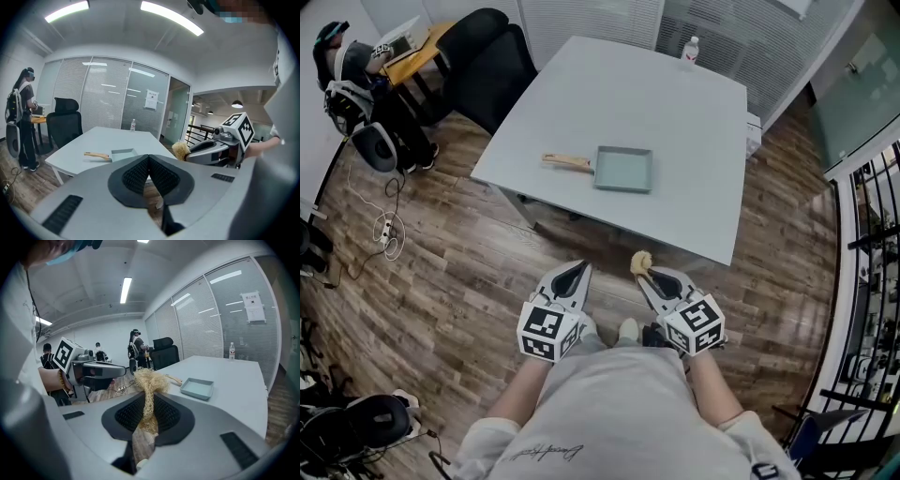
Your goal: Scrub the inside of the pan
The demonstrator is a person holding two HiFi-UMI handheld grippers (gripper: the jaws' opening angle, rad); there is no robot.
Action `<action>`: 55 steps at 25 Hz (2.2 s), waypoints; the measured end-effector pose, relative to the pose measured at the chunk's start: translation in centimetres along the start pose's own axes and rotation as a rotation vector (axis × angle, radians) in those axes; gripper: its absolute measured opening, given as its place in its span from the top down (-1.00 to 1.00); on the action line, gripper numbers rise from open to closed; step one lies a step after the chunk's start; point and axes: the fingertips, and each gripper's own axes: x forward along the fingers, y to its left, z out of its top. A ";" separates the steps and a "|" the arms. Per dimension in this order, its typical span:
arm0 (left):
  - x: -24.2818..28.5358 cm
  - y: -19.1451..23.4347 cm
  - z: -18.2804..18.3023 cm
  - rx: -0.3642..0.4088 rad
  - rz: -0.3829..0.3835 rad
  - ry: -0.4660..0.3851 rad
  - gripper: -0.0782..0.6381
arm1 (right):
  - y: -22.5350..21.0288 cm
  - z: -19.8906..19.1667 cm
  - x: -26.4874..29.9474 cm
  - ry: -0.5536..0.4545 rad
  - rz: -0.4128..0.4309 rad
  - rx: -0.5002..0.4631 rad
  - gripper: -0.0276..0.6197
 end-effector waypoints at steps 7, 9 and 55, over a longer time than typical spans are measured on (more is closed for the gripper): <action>-0.6 0.7 -0.8 -0.003 -0.036 0.005 0.75 | 1.0 0.3 1.4 0.009 -0.015 0.004 0.71; -0.7 1.3 -0.7 0.001 -0.043 0.001 0.75 | 1.2 0.4 1.7 0.009 -0.023 0.009 0.71; 16.4 14.4 7.6 -0.041 0.006 -0.021 0.75 | -16.5 10.2 16.1 0.048 0.049 -0.041 0.71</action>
